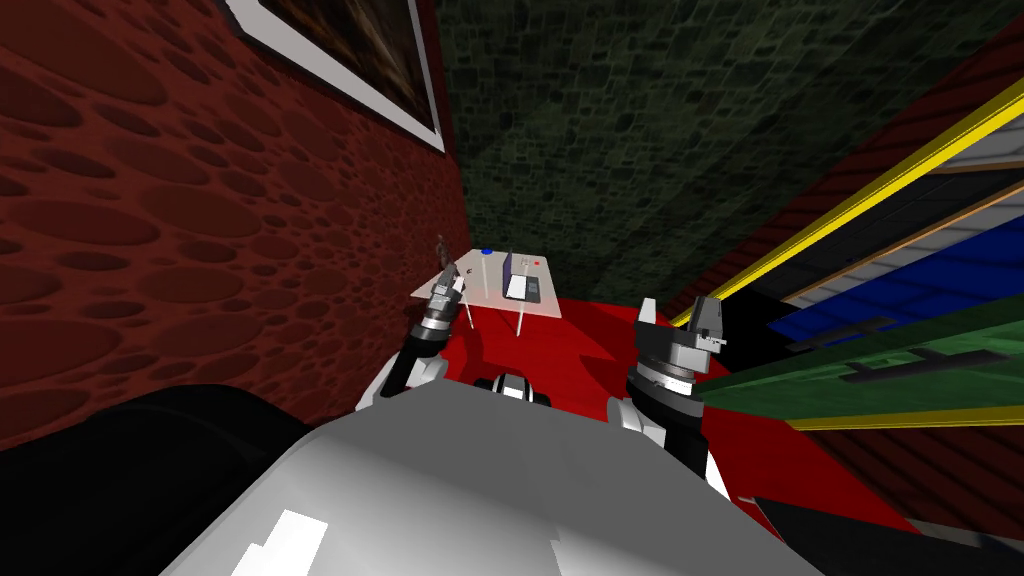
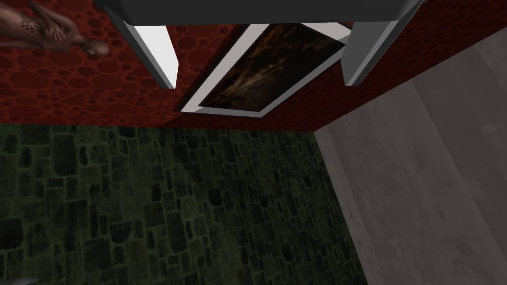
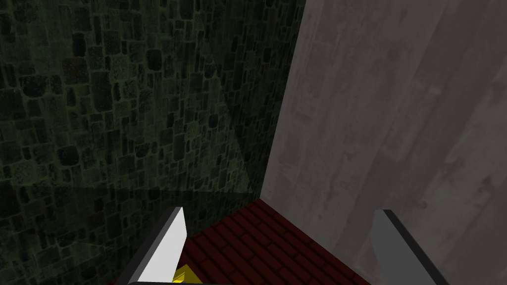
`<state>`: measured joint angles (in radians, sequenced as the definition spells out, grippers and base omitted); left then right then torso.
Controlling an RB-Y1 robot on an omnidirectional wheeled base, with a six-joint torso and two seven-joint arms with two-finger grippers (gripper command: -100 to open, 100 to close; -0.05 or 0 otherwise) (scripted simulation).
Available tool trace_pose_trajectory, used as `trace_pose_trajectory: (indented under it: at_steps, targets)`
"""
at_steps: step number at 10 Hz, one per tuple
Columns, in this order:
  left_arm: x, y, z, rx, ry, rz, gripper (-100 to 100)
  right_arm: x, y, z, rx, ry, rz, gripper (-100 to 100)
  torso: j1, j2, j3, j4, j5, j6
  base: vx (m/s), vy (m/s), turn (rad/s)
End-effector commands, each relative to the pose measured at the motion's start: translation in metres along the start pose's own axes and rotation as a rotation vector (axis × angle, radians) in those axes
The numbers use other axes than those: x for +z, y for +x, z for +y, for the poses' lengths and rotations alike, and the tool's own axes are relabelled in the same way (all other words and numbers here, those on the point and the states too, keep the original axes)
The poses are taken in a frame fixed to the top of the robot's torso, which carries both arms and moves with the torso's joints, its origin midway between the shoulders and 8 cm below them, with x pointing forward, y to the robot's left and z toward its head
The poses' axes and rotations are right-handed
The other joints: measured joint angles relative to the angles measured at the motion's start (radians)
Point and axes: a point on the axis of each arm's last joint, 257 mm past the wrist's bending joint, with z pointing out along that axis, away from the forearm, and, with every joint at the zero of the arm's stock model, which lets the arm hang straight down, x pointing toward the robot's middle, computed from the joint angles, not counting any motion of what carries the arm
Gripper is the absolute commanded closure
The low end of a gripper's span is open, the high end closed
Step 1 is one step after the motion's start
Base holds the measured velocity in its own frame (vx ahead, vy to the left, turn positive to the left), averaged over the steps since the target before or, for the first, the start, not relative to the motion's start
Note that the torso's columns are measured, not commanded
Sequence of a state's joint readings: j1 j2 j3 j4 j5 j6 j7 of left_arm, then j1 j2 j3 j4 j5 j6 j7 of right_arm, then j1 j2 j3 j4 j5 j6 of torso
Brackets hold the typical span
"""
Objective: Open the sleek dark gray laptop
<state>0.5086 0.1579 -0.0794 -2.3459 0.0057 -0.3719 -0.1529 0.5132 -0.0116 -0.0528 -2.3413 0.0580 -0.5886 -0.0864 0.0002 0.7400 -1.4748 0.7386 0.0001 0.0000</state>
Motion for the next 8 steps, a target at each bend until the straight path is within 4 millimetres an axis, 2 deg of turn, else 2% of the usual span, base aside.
trace_pose_trajectory:
  at_steps: [1, 8]
  targets:
    - [-0.003, 0.014, 0.020, 0.053, -0.063, 0.066, -100, 0.000, 0.000, 0.000, 0.000, 0.000, 0.000, 0, 0.000, -0.001, 0.000, 0.000, 0.000, 0.000, 0.109, 0.007, -0.063]
    - [-0.018, 0.037, 0.077, 0.208, -0.213, 0.226, -100, 0.000, 0.000, 0.000, 0.000, 0.000, 0.000, 0, 0.000, -0.001, -0.001, 0.000, 0.000, 0.000, 0.106, -0.007, -0.062]
